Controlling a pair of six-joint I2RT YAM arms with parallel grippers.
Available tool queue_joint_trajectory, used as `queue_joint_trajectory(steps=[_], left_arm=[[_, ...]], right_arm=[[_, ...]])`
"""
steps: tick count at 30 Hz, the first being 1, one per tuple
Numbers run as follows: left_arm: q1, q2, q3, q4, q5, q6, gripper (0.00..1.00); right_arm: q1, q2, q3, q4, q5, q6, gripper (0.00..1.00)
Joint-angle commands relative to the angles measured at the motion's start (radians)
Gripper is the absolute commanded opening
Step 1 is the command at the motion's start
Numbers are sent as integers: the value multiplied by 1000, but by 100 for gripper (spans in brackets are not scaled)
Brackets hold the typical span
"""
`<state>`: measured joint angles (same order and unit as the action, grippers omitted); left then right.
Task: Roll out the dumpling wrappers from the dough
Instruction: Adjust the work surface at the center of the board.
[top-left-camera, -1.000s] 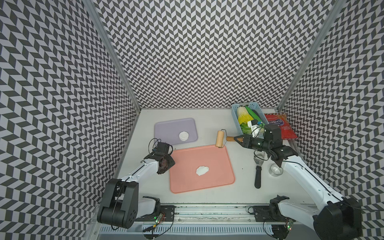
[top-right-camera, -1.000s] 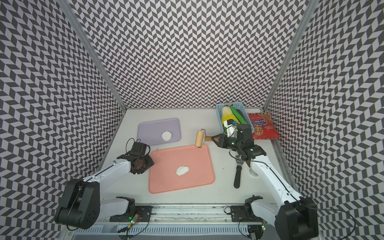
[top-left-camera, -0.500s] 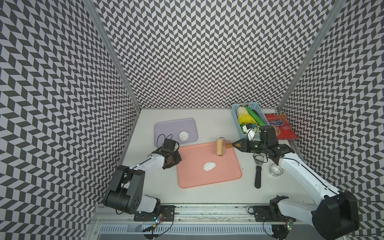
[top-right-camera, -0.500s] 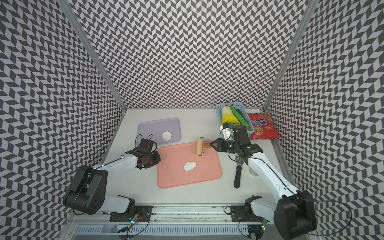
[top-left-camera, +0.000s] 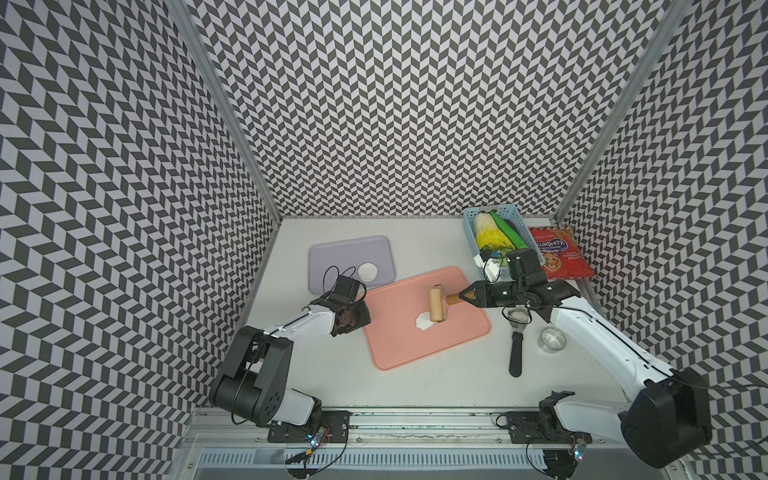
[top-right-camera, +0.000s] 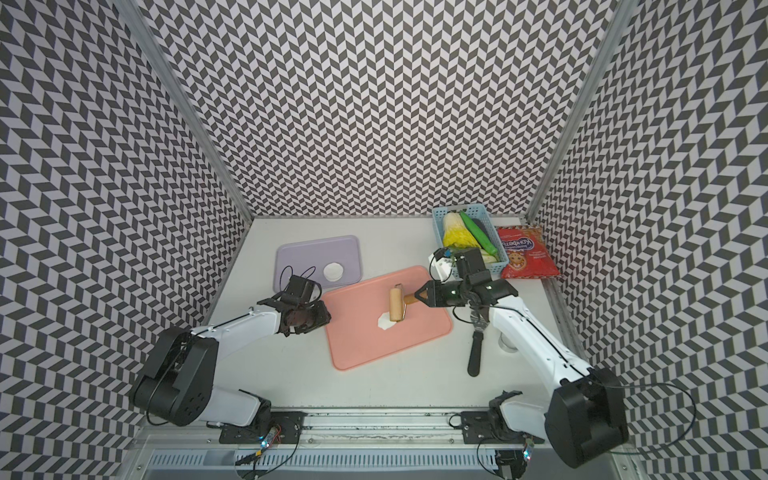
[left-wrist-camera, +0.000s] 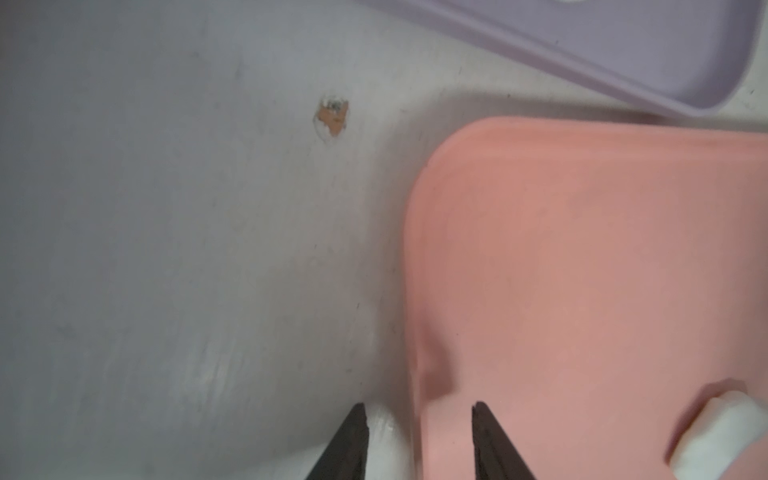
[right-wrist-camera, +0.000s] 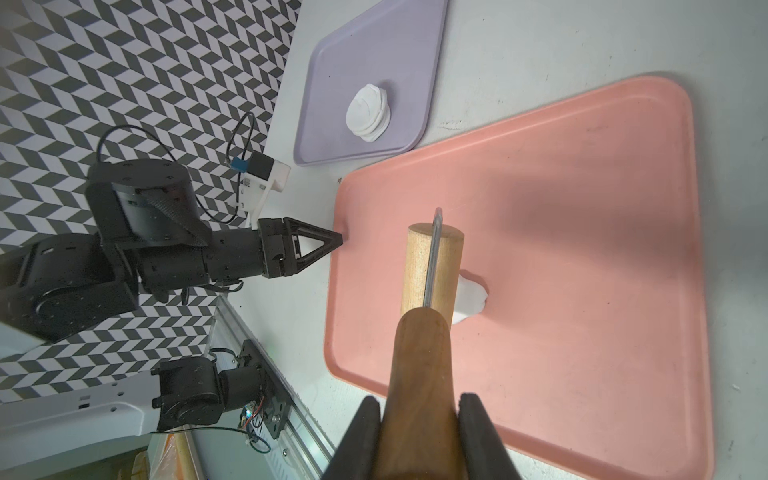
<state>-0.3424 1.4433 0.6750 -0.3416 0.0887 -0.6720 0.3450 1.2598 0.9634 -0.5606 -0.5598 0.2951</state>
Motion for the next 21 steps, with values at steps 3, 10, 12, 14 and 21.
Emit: queue_joint_trajectory(steps=[3,10,12,14,21], left_arm=[[-51,-24,-44,-61,37,8,42],[-88,-7,-37,-127,44,36,28],[-96,6,-21,-150,19,42,14],[-96,14,-9,-157,11,54,2],[-105,74,83,-202,-49,144,0]], right_arm=[[6,15,31,59,-1,6,0],[9,38,35,61,-2,9,0],[9,39,39,53,7,4,0],[9,40,43,46,16,-1,0],[9,33,46,18,40,-26,0]])
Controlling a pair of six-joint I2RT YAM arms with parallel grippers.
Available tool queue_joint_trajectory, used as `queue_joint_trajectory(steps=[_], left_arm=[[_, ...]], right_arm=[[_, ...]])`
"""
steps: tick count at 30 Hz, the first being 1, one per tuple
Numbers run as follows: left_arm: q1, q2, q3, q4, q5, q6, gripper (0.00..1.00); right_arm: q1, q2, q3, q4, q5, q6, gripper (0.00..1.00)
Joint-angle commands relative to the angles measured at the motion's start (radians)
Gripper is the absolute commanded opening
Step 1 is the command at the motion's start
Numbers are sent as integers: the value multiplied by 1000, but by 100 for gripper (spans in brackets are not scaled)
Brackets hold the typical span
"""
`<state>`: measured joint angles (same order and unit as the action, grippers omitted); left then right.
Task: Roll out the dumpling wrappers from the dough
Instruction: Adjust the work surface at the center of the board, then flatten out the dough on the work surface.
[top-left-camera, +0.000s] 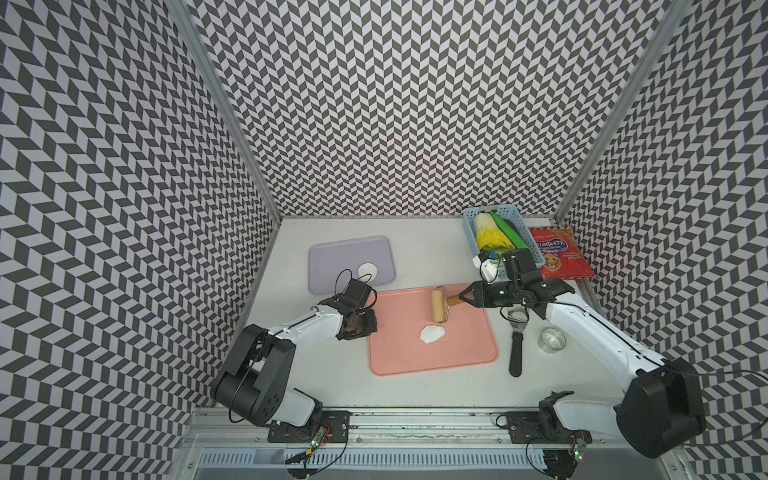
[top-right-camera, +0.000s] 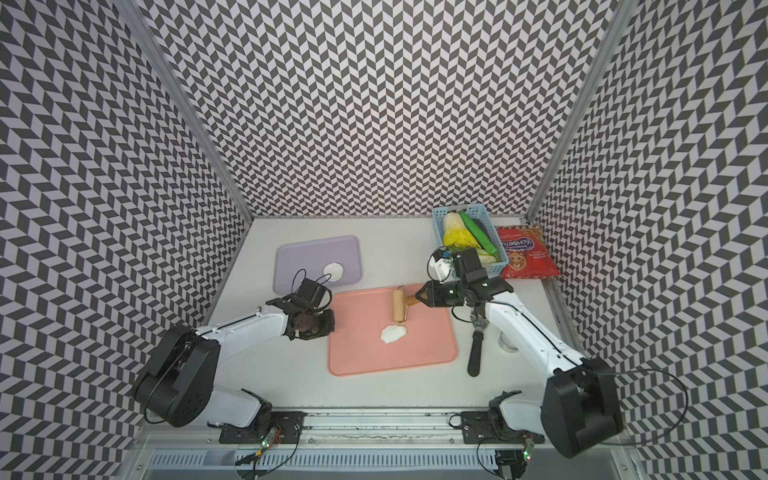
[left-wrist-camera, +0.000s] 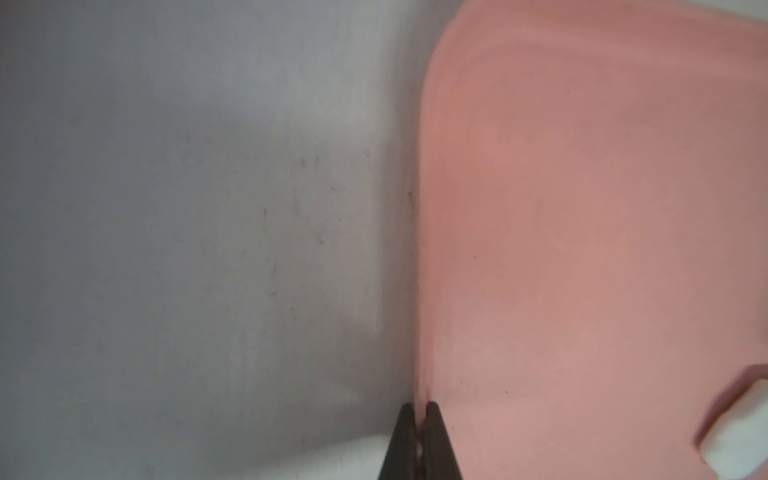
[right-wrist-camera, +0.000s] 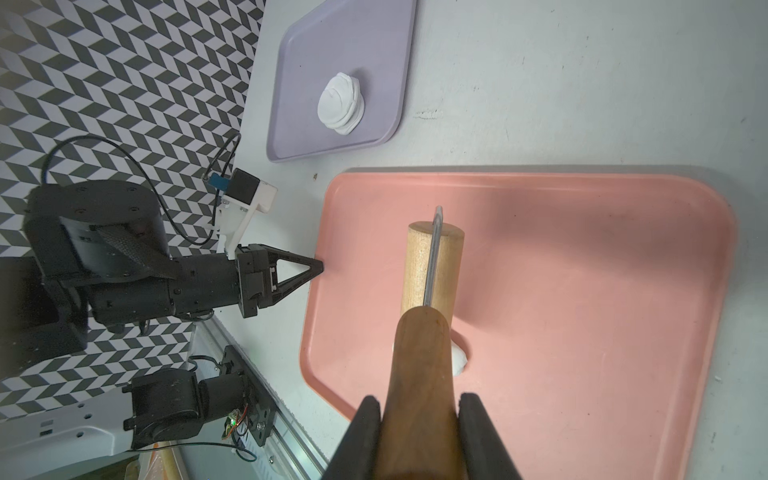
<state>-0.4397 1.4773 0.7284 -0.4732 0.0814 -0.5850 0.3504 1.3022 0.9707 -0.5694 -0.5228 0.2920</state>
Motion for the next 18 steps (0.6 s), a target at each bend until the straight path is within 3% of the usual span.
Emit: queue_joint_trajectory(steps=[1,9,18], left_arm=[[-8,47,39,-74,-50,61,0],[-8,90,58,-28,-76,36,0],[-7,123,61,9,-65,44,0]], right_arm=[[4,-8,40,21,-4,-26,0],[12,-18,58,-63,-67,-62,0],[45,39,69,-134,-56,-80,0]])
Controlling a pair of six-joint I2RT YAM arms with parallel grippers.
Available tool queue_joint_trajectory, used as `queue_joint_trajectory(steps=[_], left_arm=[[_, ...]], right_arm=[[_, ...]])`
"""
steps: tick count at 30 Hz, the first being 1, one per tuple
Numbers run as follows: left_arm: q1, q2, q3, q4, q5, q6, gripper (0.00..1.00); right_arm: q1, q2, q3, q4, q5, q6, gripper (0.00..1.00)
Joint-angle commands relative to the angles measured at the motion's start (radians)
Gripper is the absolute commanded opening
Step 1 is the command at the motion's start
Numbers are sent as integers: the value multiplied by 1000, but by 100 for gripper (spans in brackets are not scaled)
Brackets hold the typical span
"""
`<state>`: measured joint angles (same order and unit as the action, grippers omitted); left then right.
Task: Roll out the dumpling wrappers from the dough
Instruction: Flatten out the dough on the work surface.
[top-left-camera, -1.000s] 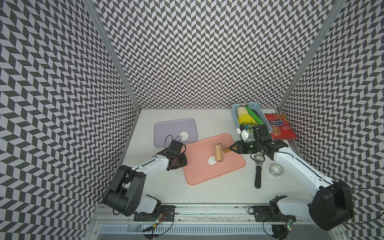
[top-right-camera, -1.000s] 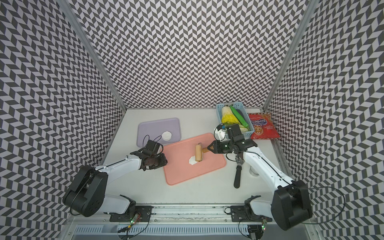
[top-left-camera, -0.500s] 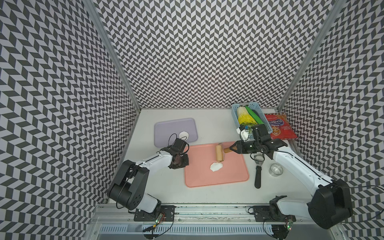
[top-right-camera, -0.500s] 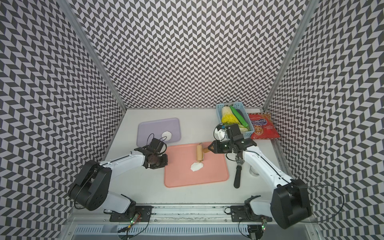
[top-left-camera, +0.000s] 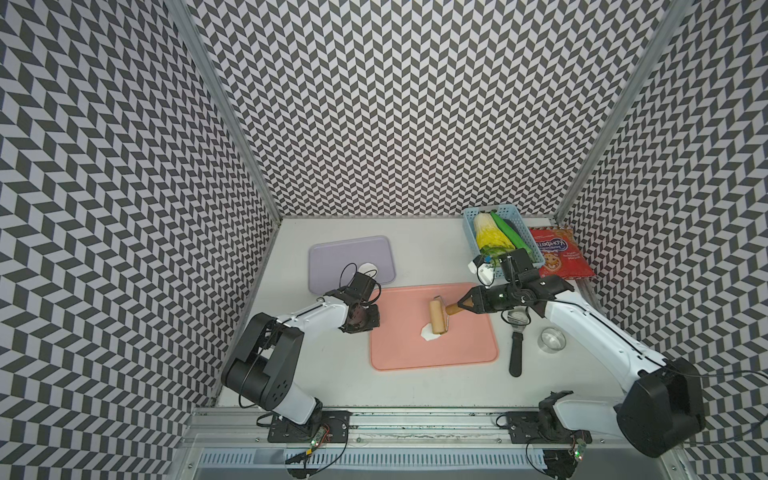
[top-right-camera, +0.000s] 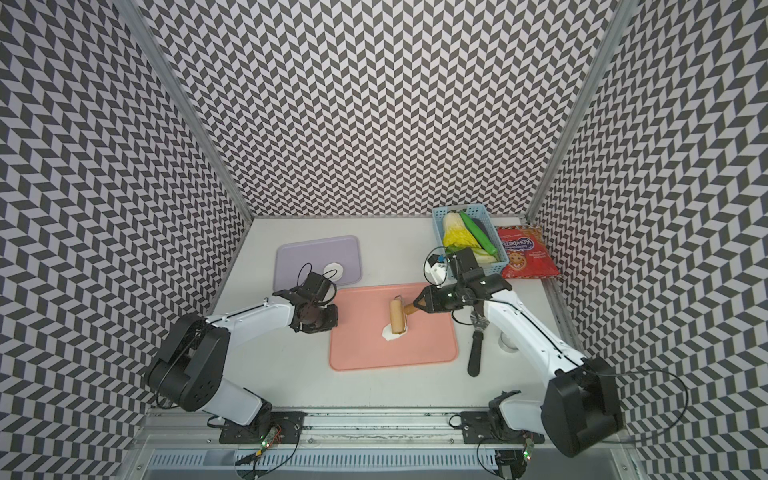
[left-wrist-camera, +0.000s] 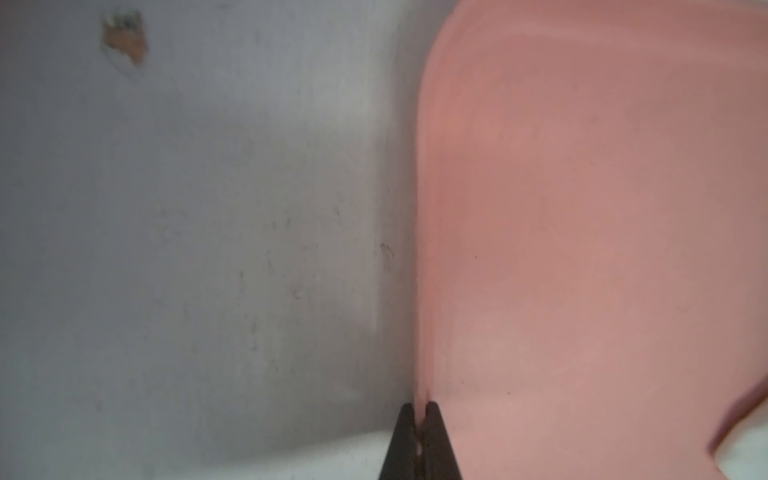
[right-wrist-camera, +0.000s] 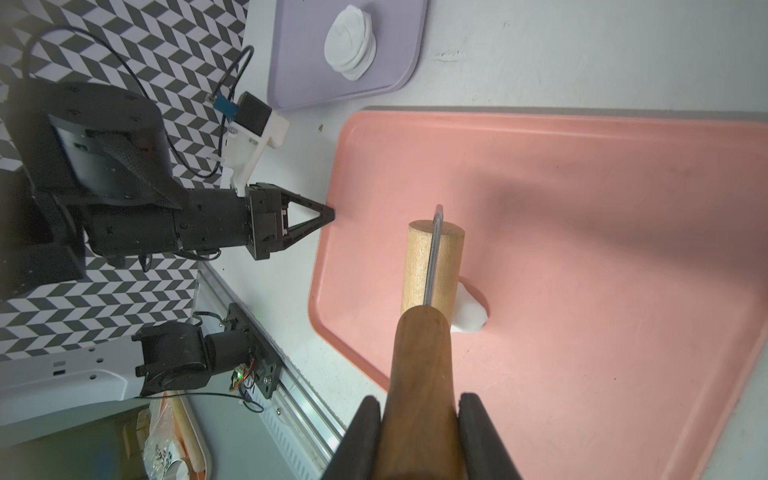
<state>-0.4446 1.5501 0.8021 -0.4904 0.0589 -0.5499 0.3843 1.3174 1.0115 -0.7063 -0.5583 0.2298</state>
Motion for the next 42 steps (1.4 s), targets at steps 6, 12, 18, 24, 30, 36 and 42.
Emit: queue_joint_trajectory(steps=[6,12,18,24,30,36,42], left_arm=[[-3,47,-24,41,-31,5,0],[-3,53,-26,47,-24,0,0],[-1,51,-23,46,-33,-2,0],[-1,51,-27,54,-31,-11,0],[-2,62,-33,66,-16,-21,0],[-3,66,-35,78,-13,-29,0],[0,66,-32,78,-21,-35,0]], right_arm=[[21,115,-7,-3,74,-23,0],[30,129,-45,31,172,-8,0],[-19,81,-38,-14,284,-14,0],[15,87,-41,10,305,2,0],[83,103,-112,113,273,70,0],[93,100,-158,175,240,100,0],[66,49,-129,138,310,78,0]])
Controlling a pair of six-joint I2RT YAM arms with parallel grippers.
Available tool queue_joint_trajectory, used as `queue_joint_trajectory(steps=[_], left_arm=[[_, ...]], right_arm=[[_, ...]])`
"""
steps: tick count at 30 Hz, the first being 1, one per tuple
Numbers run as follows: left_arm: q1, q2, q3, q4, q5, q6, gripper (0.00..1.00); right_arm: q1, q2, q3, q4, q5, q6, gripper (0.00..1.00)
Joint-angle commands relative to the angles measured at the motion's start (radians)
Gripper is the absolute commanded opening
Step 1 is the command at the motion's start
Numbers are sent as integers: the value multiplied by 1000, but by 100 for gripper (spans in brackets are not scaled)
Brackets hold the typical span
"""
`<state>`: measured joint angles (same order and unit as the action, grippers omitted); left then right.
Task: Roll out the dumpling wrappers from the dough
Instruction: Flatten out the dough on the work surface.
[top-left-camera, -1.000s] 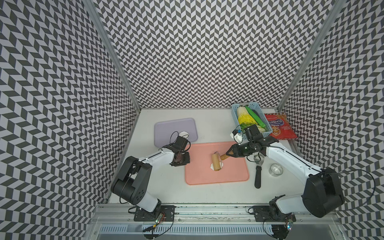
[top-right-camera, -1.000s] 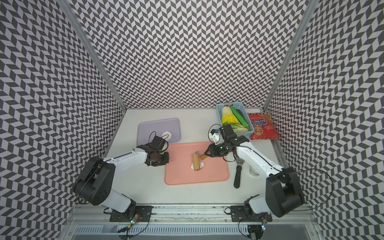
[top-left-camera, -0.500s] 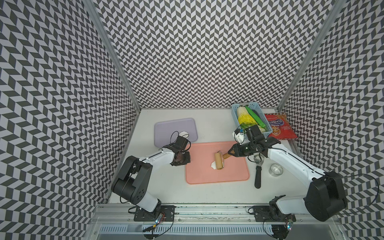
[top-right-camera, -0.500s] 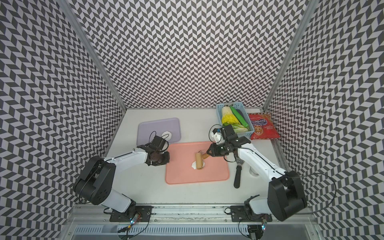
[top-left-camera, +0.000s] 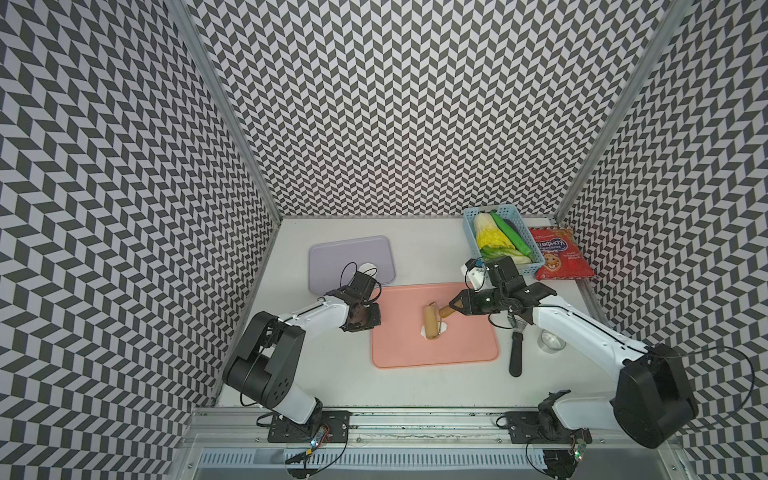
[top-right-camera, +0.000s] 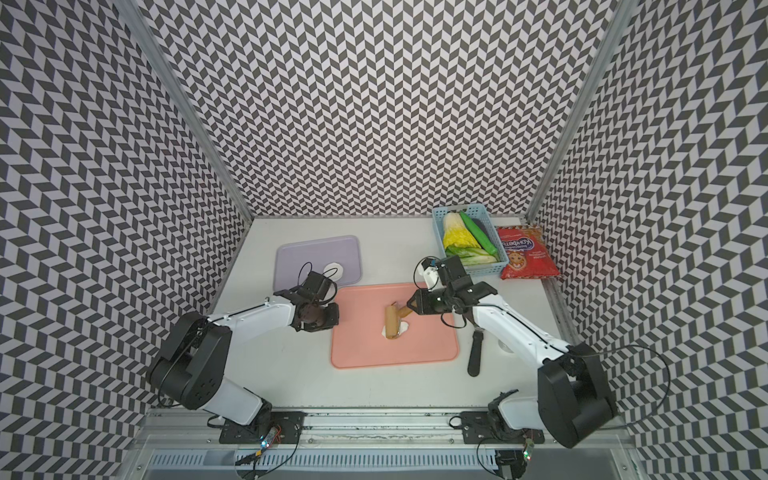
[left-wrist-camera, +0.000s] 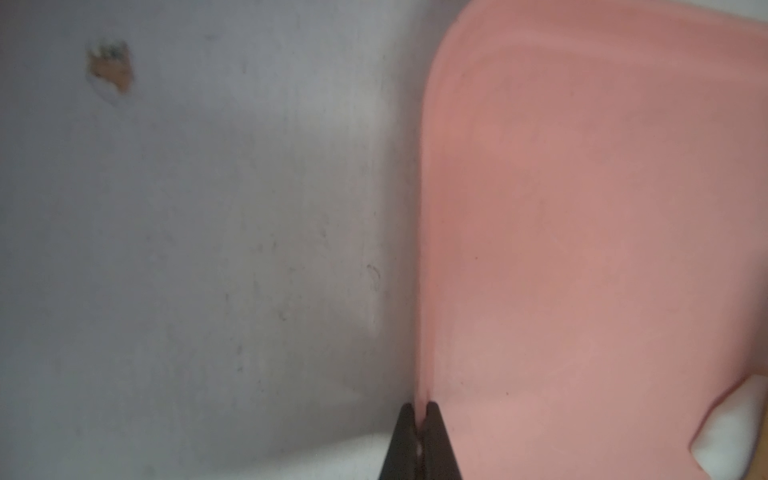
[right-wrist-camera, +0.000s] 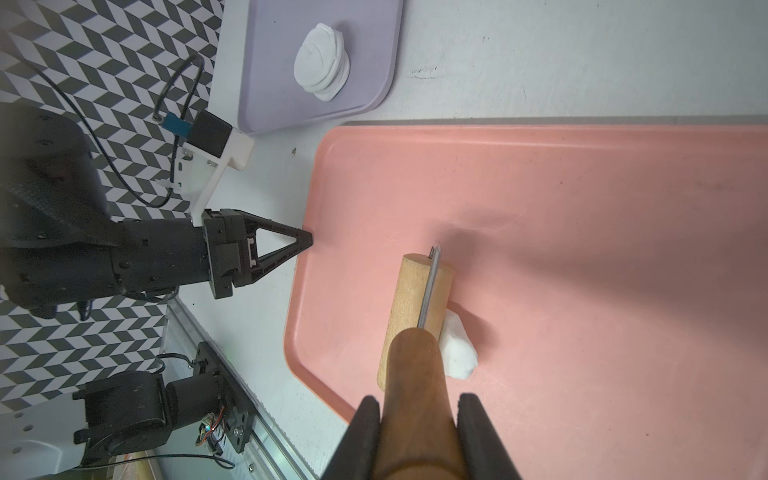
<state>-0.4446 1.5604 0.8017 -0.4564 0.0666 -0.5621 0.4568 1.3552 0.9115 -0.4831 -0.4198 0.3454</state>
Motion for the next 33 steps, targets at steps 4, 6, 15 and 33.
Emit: queue_joint_trajectory(steps=[4,6,15,33], left_arm=[[1,51,-40,45,-38,-24,0],[2,49,-47,49,-32,-26,0],[0,46,-54,55,-28,-35,0],[0,51,-59,68,-24,-48,0]], right_arm=[[-66,-47,-8,-112,212,-63,0],[-63,-45,-10,-118,202,-69,0],[54,2,-137,22,177,32,0],[59,19,-196,129,145,73,0]])
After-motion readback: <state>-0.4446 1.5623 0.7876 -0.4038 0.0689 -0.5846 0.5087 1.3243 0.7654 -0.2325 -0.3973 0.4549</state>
